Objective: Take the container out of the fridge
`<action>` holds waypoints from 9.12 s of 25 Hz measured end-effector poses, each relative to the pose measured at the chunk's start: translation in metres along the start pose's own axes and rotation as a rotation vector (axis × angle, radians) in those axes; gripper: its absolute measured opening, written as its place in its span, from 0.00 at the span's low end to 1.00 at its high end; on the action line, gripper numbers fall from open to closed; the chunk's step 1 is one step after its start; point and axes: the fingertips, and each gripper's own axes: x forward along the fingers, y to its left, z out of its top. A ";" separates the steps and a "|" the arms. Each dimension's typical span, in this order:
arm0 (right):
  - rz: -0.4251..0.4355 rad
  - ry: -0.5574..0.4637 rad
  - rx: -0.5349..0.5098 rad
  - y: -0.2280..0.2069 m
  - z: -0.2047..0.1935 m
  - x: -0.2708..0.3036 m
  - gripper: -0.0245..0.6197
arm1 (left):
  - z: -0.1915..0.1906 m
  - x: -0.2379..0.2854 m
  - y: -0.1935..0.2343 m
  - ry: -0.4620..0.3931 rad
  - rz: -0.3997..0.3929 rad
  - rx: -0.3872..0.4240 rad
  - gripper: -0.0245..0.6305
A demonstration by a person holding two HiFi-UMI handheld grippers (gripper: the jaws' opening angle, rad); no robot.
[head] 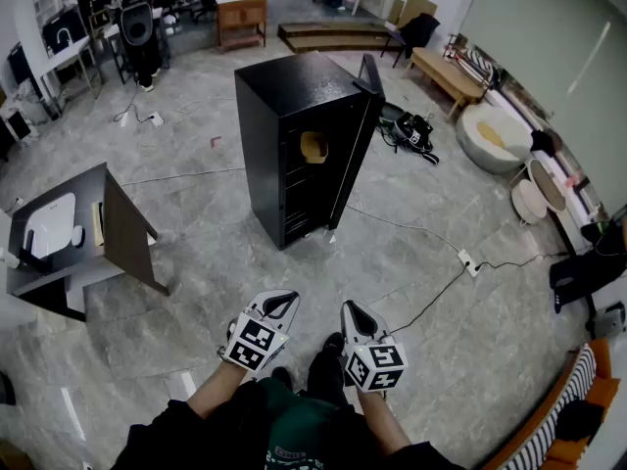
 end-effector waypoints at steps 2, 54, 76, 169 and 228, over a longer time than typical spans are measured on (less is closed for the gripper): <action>-0.006 0.004 -0.002 0.003 -0.004 0.000 0.09 | -0.003 -0.002 0.000 0.001 -0.002 0.007 0.06; -0.015 0.017 0.015 0.020 -0.013 0.003 0.09 | -0.008 -0.015 0.012 -0.005 -0.011 -0.025 0.06; -0.003 0.067 0.068 -0.048 0.017 0.101 0.09 | 0.017 0.088 0.069 0.059 -0.056 -0.038 0.06; 0.159 0.155 0.056 -0.142 0.101 0.366 0.10 | 0.064 0.247 0.268 0.105 0.058 -0.174 0.06; -0.138 0.304 0.732 -0.302 0.038 0.605 0.22 | 0.038 0.285 0.290 0.188 0.021 -0.227 0.06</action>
